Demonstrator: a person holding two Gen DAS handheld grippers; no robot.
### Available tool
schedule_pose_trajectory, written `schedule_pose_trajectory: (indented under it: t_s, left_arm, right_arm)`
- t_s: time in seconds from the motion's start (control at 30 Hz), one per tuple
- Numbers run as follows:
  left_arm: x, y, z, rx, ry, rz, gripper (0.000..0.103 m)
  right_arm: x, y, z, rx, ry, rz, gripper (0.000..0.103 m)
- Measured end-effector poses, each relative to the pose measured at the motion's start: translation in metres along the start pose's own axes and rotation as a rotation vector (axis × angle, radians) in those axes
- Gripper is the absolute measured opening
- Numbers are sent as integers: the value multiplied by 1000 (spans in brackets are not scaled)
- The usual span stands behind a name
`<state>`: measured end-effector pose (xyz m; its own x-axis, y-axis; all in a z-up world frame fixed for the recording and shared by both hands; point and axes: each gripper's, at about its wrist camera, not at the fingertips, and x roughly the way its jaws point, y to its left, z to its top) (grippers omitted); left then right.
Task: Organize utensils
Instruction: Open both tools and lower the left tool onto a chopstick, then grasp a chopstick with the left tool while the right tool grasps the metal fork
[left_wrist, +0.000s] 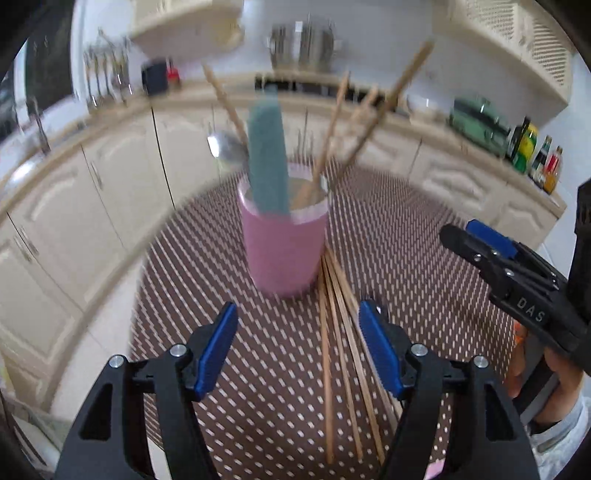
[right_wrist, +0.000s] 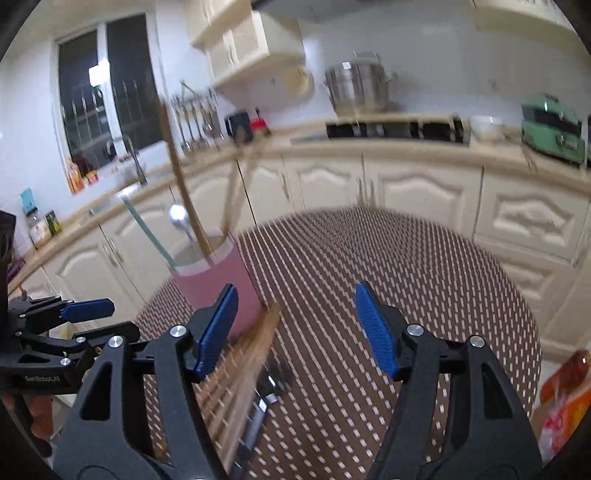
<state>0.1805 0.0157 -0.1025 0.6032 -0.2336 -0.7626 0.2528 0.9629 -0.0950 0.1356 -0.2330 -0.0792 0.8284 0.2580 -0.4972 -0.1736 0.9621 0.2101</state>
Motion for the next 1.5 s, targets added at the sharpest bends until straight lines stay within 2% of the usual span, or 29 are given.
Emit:
schedule_pose_trajectory:
  t_s: [0.07,0.13,0.2,0.4,0.63,0.77,0.97,1.2,1.33,1.5]
  left_arm:
    - [17,1,-5,-15,64,-31,66]
    - [27,1,-7,-11,92,-41,64]
    - [37,-3,-9,-1,121,-59,51]
    - [67,-4,-14,-10,199,-55,38]
    - [96,-12,-12,6,247,-34,23]
    - [104,-15,-4,5,238,-12,6]
    - [98,-9,-10,-31,210,-24,6]
    - [71,-11,-46,-113,165,-18,6]
    - [61,-5,-56,-157,159,-12,6]
    - [54,6,-67,-206,173,-12,6]
  right_arm:
    - [7,-7,-13,20,51,-9,66]
    - [11,-12,-25,35,85,-11,66]
    - [15,-15,-35,44,115,-6,66]
    - [21,-19,-54,62,160,5,66]
    - [28,-25,-60,80,182,21,66]
    - [33,-25,-57,83,196,27,66]
    - [40,-23,-55,61,235,37,66]
    - [52,8,-65,-57,340,47,65]
    - [57,20,-69,-126,362,-13,65]
    - [65,24,-67,-153,399,-46,65]
